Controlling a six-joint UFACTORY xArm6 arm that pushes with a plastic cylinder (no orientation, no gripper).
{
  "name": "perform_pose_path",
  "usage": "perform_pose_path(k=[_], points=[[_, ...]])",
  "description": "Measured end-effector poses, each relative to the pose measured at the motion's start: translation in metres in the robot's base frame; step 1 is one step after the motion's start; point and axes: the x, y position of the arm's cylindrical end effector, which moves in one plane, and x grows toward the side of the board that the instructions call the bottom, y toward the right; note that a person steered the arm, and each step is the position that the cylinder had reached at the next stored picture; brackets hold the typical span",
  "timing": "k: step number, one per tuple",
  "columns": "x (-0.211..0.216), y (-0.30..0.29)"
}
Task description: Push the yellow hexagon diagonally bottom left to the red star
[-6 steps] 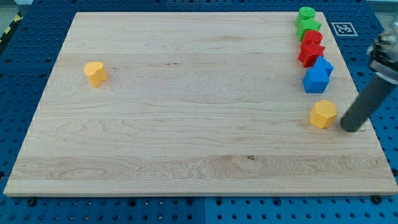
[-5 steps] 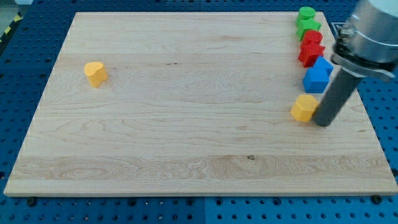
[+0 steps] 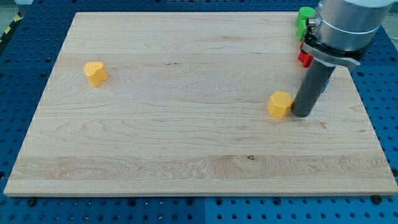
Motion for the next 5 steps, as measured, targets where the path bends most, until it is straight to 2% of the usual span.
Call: perform_pose_path(k=[5], points=[[-0.001,-0.066]])
